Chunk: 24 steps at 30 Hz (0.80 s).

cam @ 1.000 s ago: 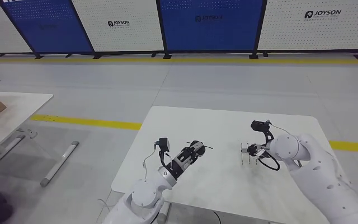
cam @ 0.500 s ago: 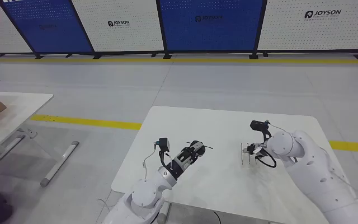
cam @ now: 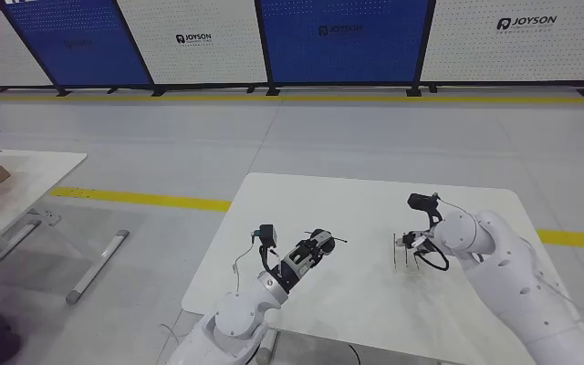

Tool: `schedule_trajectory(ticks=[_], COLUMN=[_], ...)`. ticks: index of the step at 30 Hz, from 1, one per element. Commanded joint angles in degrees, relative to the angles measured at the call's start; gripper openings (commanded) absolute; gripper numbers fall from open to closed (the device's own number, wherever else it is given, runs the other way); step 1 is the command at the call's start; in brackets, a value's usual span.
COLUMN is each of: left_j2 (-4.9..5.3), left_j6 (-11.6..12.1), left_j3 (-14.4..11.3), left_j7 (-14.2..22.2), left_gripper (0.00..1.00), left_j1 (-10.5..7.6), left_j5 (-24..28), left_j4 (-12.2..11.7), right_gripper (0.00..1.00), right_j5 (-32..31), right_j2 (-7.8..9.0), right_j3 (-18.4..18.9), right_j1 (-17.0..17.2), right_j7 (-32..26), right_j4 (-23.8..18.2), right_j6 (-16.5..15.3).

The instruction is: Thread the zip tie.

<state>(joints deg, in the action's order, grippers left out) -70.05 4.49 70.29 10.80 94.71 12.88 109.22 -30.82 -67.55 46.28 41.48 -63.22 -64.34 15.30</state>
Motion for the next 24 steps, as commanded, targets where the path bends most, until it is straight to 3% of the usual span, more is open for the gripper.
schedule_trajectory(ticks=[1,11,24], left_j2=[0.00,0.00,0.00], left_j6=[0.0,0.0,0.0], left_j3=[0.0,0.0,0.0], left_j7=[0.0,0.0,0.0], left_gripper=[0.00,0.00,0.00], left_j1=[0.00,0.00,0.00], left_j5=[0.0,0.0,0.0], left_j4=[0.0,0.0,0.0], right_gripper=[0.34,0.29,0.28], right_j5=[-0.3,-1.4,-1.5], right_j2=[0.20,0.52,-1.82], right_j3=[0.5,1.5,-1.7], right_j1=[0.5,2.0,-1.5], right_j7=[-0.1,-1.4,-1.5], right_j4=[-0.8,-3.1,3.3], right_j6=[-0.1,-0.4,0.1])
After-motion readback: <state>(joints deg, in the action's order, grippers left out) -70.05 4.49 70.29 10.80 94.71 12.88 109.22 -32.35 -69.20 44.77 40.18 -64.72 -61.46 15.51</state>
